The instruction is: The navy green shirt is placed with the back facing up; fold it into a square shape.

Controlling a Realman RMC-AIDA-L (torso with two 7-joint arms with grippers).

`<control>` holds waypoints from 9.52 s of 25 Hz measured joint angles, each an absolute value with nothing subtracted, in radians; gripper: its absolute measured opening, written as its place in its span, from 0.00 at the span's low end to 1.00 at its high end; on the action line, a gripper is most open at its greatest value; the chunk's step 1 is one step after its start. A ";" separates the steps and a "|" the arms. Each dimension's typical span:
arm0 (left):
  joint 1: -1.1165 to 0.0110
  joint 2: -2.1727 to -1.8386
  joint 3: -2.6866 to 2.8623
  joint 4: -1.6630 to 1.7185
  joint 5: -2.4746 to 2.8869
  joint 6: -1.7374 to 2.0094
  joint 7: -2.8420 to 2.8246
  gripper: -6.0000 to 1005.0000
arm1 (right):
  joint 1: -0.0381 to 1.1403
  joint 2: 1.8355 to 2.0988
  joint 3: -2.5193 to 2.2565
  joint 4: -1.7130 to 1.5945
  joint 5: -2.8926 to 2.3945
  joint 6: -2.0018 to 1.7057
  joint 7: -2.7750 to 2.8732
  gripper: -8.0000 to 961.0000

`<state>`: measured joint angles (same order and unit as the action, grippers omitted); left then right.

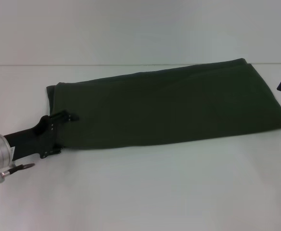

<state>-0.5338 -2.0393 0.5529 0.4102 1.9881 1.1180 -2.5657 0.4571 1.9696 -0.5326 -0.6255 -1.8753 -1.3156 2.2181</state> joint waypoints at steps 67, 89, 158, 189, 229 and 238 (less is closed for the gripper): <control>-0.488 -2.020 0.607 0.628 1.920 0.923 -2.377 0.04 | 0.462 1.966 -0.489 -0.597 -1.871 -1.314 2.217 0.85; -0.779 -2.170 1.049 0.748 1.878 0.989 -2.372 0.05 | 0.467 1.970 -0.491 -0.567 -1.873 -1.315 2.193 0.85; -0.447 -2.110 0.679 0.853 1.713 1.381 -2.316 0.93 | 1.030 2.030 -0.896 -0.373 -2.428 -0.773 2.483 0.72; -0.472 -2.111 0.679 0.827 1.714 1.364 -2.304 0.93 | 1.022 2.028 -0.954 -0.374 -2.428 -0.728 2.544 0.34; -0.476 -2.114 0.680 0.825 1.709 1.363 -2.305 0.93 | 0.996 2.016 -0.892 -0.389 -2.479 -0.782 2.568 0.24; -0.477 -2.117 0.679 0.825 1.709 1.362 -2.307 0.93 | 1.000 2.030 -0.938 -0.385 -2.480 -0.745 2.570 0.18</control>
<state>-0.4767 -2.1169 0.6787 0.8252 1.7089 1.3621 -2.3065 1.0002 2.0299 -0.9377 -0.3852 -2.4805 -0.7455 2.5698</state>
